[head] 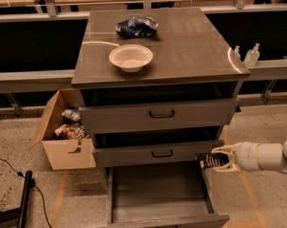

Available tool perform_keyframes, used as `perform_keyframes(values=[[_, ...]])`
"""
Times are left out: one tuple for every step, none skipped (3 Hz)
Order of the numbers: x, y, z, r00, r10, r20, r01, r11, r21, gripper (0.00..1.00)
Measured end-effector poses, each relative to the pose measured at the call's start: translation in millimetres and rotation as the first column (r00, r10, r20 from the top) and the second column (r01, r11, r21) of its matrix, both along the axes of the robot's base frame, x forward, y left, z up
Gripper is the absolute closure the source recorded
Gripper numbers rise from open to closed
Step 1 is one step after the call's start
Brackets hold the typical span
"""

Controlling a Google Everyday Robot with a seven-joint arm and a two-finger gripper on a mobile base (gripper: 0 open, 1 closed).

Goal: Pick rxbar chocolate from bottom drawer and place on counter

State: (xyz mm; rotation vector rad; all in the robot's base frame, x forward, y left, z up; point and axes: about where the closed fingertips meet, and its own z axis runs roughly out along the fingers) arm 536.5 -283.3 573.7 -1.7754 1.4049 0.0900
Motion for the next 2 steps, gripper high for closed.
perform_keyframes(values=[[22.2,-7.3,70.5,0.9938,-0.028,0.108,0.029,1.0,-0.001,1.0],[23.4,-6.8,72.5,0.9938,-0.029,0.107,0.029,1.0,0.002,1.0]])
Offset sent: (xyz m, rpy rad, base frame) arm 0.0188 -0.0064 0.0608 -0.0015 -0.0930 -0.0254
